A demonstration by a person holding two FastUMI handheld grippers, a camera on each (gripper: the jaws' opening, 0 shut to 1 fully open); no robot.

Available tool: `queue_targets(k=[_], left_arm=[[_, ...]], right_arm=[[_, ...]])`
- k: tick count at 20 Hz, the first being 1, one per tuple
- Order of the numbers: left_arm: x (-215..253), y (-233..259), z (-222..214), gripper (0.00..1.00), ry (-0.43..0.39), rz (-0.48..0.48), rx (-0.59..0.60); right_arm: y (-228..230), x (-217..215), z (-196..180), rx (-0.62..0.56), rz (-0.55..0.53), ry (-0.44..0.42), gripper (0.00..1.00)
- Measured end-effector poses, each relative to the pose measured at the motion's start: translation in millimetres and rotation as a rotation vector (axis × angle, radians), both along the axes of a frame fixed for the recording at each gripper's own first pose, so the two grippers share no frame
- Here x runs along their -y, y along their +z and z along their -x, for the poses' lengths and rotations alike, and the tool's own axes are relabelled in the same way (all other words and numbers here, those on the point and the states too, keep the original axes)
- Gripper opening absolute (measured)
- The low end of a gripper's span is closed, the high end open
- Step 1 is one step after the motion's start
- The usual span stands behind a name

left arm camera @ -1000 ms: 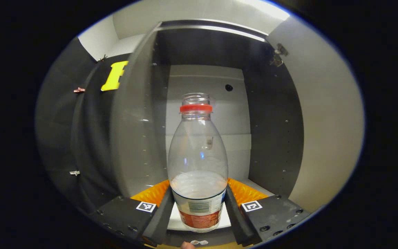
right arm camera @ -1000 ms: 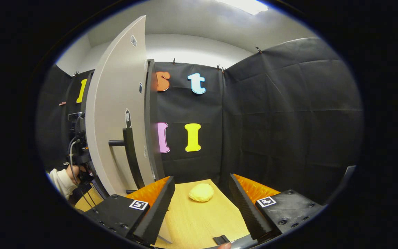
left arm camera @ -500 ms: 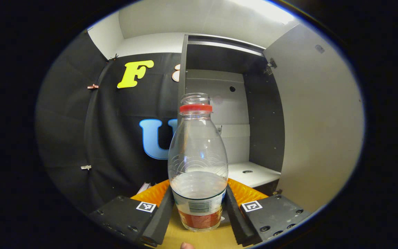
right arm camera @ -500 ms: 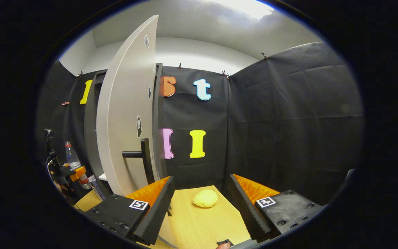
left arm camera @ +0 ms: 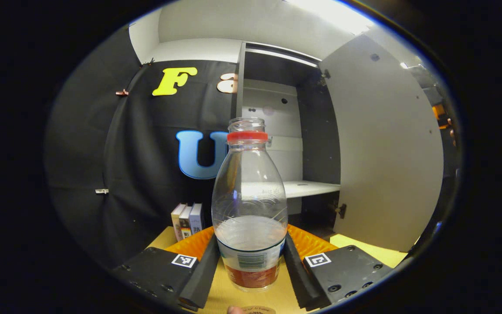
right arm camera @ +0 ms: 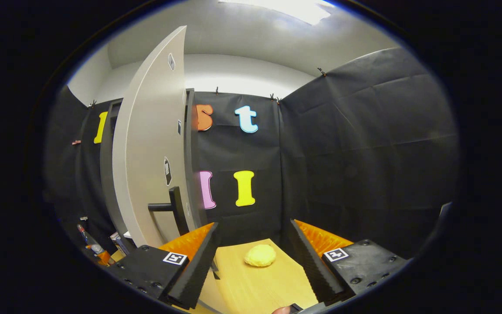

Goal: Open the cabinet door with the right hand, grasp the bottle in the cabinet with the left hand and place it on the coaster, then close the cabinet door with the right hand.

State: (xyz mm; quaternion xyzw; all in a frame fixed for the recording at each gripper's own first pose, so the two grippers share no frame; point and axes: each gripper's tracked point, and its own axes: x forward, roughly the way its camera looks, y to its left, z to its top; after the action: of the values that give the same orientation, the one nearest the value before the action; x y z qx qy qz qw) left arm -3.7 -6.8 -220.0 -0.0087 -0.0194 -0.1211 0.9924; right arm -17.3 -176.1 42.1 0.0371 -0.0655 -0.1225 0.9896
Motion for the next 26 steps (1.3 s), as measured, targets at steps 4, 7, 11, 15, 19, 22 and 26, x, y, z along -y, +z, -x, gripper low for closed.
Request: queue_targets(k=[4, 7, 11, 15, 19, 22, 26], left_arm=[[6.4, -65.9, 13.7, 0.75, -0.067, 0.003, -0.043], [6.1, -108.9, 20.3, 0.75, -0.092, -0.003, -0.063], [5.6, -153.9, 24.2, 0.76, -0.119, -0.043, -0.091], [8.5, -178.7, 26.5, 0.77, -0.144, -0.034, -0.104], [10.2, -197.2, 25.8, 0.77, -0.149, -0.043, -0.115], [15.5, -197.7, 27.5, 0.79, -0.149, -0.032, -0.110], [19.3, -204.8, 28.3, 0.86, -0.148, -0.038, -0.145]], right_arm=[[8.9, -3.6, 3.1, 0.023, 0.019, -0.018, 0.97], [7.5, -3.8, 5.6, 0.019, 0.029, -0.039, 0.98], [8.6, -5.2, 7.4, 0.010, 0.070, -0.068, 1.00], [7.3, -5.3, 7.3, 0.002, 0.034, -0.069, 0.97], [8.2, 0.4, 6.5, -0.002, 0.004, -0.072, 0.97], [9.0, 2.1, 7.8, -0.009, -0.019, -0.071, 0.97], [8.2, 8.5, 9.1, -0.015, -0.022, -0.079, 0.97]])
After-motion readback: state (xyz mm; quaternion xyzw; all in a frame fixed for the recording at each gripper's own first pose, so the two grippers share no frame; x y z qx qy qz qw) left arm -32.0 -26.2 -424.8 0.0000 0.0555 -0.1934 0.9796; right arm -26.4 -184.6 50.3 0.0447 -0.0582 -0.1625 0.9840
